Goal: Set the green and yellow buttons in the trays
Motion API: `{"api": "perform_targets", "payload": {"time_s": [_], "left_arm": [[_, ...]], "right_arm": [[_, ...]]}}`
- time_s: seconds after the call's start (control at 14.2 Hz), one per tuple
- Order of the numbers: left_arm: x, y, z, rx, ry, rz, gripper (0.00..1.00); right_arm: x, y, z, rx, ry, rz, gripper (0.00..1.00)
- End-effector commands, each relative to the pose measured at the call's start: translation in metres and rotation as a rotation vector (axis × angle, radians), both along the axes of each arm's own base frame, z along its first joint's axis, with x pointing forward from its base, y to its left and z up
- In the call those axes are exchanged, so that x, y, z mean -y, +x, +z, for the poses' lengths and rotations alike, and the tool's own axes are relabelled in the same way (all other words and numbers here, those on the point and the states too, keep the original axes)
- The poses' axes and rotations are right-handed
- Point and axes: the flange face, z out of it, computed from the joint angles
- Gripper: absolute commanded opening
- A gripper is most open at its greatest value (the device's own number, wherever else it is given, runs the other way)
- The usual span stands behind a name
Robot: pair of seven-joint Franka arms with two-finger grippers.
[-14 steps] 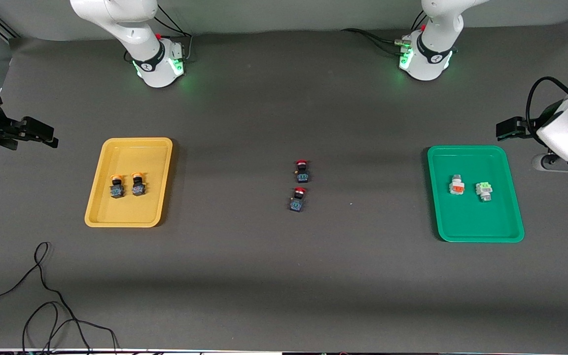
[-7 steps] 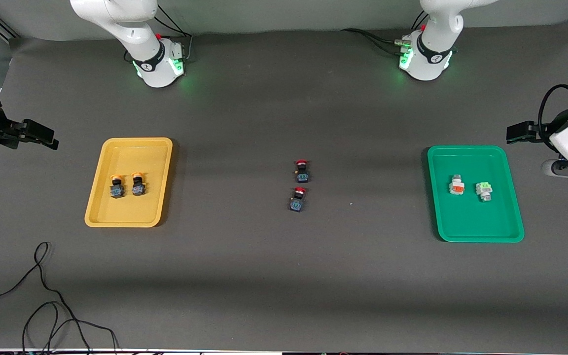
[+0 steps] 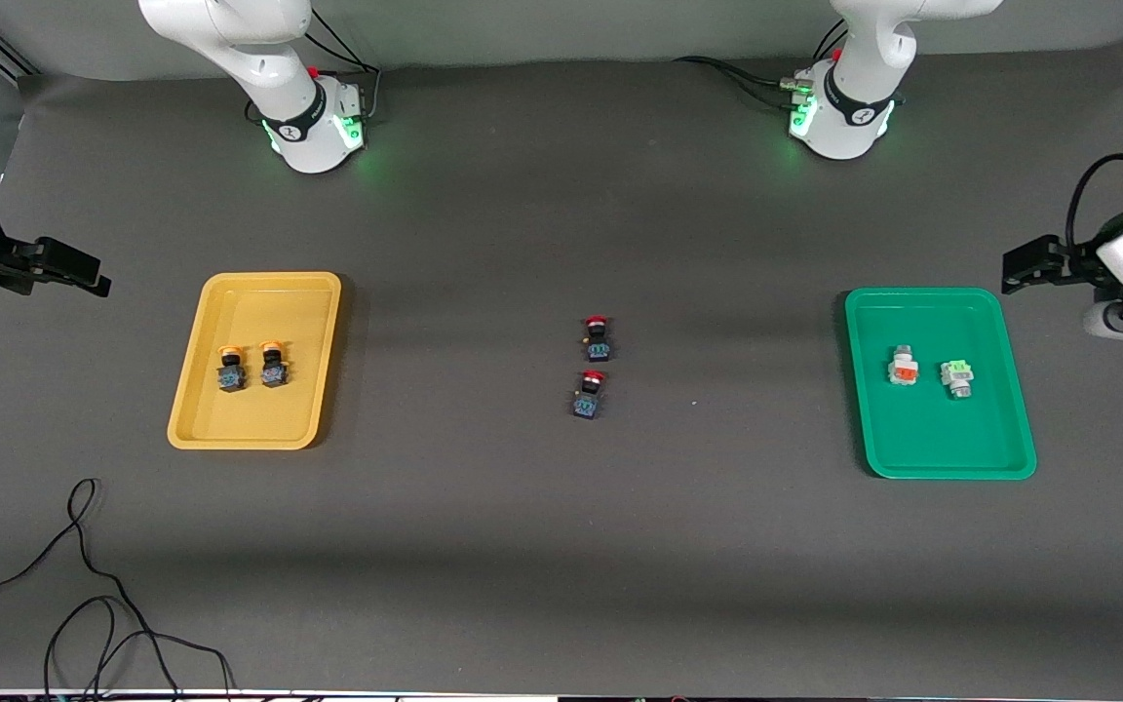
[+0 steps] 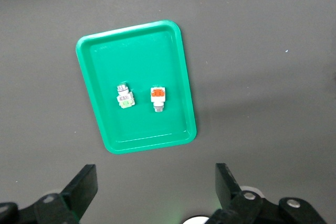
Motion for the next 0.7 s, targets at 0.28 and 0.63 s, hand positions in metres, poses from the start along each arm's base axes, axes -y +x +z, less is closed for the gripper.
{"api": "perform_targets", "payload": {"time_s": [0.28,0.63], "left_arm": [[0.0031,-0.002,-0.0086,-0.01,-0.009,-0.008,1.0],[0.0021,-0.002,-0.0104,-0.016,-0.008,-0.01,1.0]], "right_arm": [[-0.0018,0.0034,0.0054,0.004,0.019,-0.015,1.0],[-0.0035,0.0038,0.0032,0.0,0.019,-0.011,1.0]]}}
